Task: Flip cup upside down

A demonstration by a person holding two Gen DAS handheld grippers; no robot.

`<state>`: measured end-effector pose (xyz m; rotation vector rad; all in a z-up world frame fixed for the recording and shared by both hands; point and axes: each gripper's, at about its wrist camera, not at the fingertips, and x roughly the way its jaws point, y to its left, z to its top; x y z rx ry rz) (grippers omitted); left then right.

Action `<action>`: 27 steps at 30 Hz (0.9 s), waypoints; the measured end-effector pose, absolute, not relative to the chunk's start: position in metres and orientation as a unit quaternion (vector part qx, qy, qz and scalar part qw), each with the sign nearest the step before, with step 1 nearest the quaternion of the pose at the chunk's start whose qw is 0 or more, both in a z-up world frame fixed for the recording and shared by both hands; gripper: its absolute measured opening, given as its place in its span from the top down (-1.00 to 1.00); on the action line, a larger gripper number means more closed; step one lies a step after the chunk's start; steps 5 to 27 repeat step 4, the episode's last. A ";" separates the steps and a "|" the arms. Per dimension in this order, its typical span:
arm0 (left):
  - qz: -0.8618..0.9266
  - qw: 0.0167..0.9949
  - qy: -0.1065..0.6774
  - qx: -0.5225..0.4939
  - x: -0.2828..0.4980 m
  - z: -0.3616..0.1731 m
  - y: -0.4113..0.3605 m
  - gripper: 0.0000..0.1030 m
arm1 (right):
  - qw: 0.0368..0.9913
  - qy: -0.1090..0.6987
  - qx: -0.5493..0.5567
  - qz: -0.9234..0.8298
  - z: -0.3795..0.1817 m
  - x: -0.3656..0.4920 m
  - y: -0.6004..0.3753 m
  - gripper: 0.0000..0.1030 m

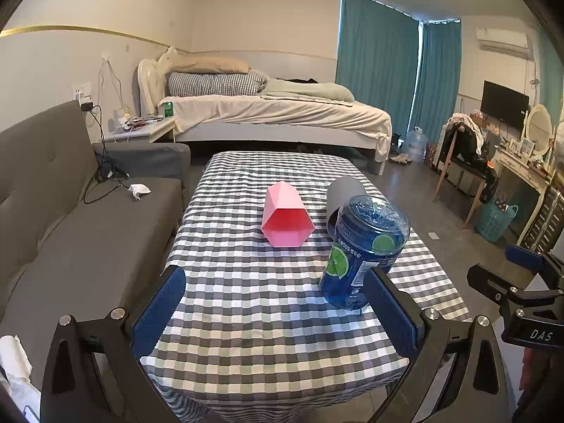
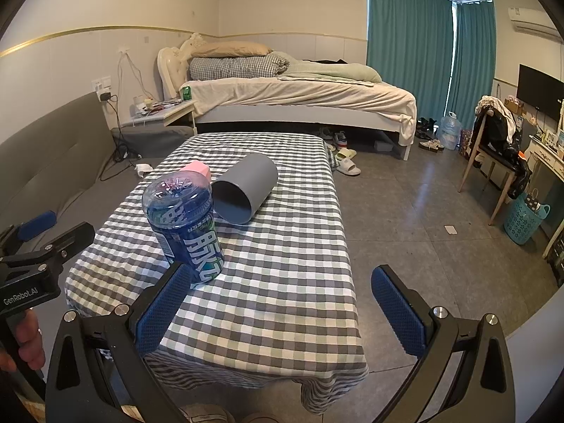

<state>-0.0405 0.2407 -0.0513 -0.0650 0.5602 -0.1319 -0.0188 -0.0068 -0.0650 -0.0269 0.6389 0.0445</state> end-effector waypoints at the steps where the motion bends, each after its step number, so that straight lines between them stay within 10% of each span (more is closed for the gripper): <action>1: -0.066 0.958 0.276 -0.033 -0.040 -0.051 0.240 -1.00 | 0.949 0.315 -0.014 0.022 -0.065 -0.019 -0.007 -1.00; 27: -0.066 0.958 0.277 -0.033 -0.040 -0.050 0.239 -1.00 | 0.948 0.318 -0.016 0.022 -0.066 -0.018 -0.006 -1.00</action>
